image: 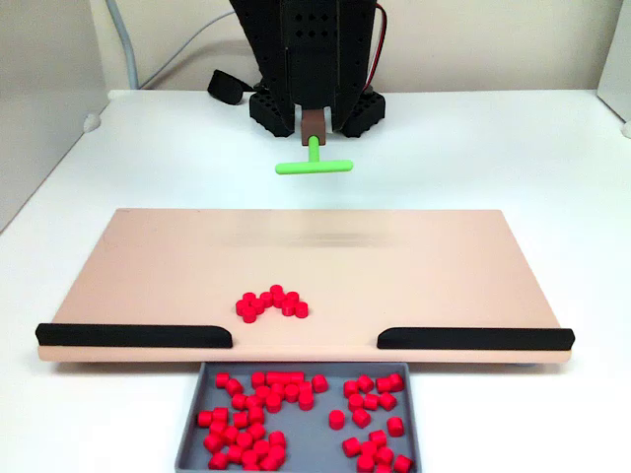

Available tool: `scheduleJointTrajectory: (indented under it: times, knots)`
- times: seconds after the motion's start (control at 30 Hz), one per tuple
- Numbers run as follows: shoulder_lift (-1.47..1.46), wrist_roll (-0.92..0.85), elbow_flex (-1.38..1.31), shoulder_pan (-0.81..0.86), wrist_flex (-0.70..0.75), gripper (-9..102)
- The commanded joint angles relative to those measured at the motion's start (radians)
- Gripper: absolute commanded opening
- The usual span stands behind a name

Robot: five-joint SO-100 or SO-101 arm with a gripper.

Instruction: Gather the left side granules

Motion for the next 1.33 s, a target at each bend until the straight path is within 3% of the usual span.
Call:
scheduleJointTrajectory:
  times: [0.0, 0.27, 1.3]
  knots:
    - [0.038, 0.015, -0.005, 0.008, -0.002, 0]
    - [0.043, 0.097, -0.005, -0.009, -0.008, 0]
    - [0.048, 0.121, -0.005, -0.008, -0.002, 0]
